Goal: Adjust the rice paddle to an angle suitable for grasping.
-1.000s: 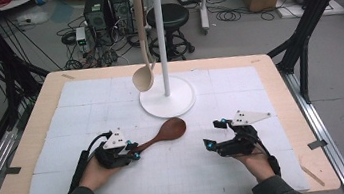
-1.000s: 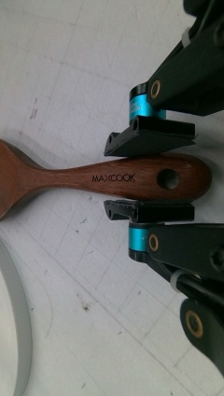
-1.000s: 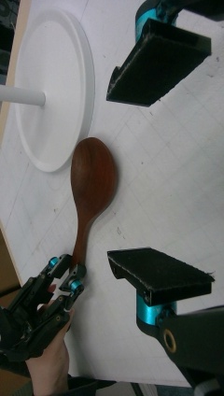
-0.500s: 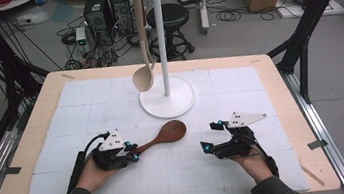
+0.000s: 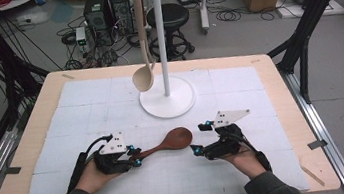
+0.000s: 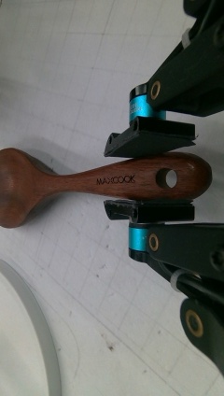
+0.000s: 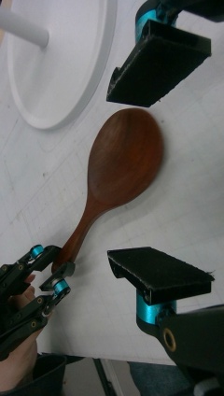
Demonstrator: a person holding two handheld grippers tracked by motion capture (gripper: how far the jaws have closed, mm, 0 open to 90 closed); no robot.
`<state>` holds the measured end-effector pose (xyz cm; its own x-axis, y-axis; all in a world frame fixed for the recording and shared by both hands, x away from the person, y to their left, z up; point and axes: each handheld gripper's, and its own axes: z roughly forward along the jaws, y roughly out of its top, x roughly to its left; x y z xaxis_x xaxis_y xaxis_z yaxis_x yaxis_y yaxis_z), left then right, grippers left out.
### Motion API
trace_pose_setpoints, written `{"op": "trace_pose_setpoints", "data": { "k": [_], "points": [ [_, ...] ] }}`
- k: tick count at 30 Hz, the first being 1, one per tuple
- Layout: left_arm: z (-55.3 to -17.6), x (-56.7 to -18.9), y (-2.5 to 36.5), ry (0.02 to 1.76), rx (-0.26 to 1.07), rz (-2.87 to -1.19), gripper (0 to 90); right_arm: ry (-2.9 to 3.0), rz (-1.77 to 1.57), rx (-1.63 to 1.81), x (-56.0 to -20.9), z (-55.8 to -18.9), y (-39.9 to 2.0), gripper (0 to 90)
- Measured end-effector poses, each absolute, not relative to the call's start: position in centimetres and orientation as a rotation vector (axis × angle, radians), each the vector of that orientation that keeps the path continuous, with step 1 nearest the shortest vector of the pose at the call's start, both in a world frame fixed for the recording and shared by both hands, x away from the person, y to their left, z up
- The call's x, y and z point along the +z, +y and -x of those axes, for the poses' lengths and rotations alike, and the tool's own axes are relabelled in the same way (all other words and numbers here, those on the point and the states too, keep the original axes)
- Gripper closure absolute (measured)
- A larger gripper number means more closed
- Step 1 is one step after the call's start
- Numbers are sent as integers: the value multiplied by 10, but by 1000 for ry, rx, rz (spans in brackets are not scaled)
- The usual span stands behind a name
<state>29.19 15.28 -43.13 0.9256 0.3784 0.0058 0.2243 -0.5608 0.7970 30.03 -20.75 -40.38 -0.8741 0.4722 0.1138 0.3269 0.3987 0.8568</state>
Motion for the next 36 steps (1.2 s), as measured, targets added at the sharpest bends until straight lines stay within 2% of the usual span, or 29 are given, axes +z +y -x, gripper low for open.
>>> {"op": "trace_pose_setpoints", "data": {
  "k": [15, 25, 28, 36],
  "points": [
    [-283, -415, 137, 308, 181, -2226, 680, 2685, -533, 1397, -410, -307, -151, 196],
    [-281, -408, 126, 267, 167, -2242, 680, 2788, -422, 1300, -421, -312, -128, 249],
    [-280, -407, 123, 258, 159, -2246, 680, 2806, -407, 1277, -425, -313, -123, 285],
    [-280, -404, 120, 237, 155, -2243, 680, 2863, -348, 1250, -429, -312, -117, 475]
  ]
}}
